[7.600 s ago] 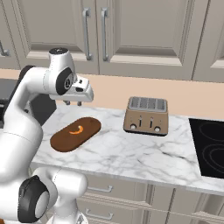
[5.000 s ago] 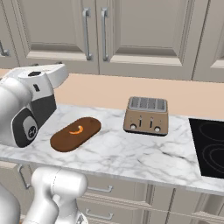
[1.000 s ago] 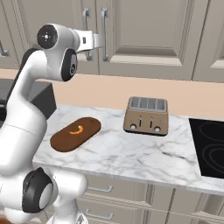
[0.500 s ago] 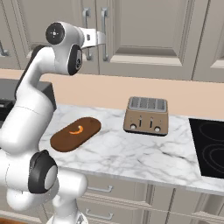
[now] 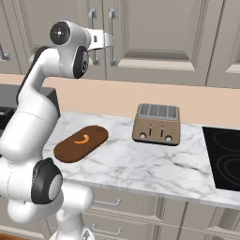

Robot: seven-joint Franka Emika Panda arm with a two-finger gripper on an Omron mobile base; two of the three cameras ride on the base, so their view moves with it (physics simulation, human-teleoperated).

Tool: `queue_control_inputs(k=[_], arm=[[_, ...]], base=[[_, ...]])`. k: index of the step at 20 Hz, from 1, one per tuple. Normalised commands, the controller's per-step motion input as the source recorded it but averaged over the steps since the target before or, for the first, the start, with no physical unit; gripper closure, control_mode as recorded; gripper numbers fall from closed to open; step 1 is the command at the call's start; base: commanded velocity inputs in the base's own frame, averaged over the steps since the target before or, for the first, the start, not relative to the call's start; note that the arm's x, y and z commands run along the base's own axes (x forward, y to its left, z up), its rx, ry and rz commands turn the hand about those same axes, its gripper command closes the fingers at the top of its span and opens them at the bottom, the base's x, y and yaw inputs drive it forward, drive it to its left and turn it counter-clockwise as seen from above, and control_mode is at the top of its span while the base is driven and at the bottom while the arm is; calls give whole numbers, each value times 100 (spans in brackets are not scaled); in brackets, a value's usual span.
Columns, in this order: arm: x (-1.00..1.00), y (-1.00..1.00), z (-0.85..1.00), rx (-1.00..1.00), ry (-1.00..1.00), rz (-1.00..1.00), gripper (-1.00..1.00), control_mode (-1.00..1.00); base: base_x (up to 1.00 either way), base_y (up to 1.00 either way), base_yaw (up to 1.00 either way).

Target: Open the cabinet, retrieve the rolling pin, and place it next to the meat on the cutting board to prepare for tenderizing.

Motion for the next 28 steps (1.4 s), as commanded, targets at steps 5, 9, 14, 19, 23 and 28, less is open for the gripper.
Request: queue_control_inputs(k=[5,9,14,19,23,28], arm=[[4,3,0,0,1,0,100,-100],[17,0,-1,0,3,0,100,-100],[27,0,-1,0,6,1,100,-100],[7,1,0,0,4,1,100,-100],[2,0,0,0,0,2,100,-100],[0,0,0,0,0,3,100,-100]], base=[[0,0,0],[0,0,0],[0,0,0],[0,0,0],[0,0,0],[0,0,0]])
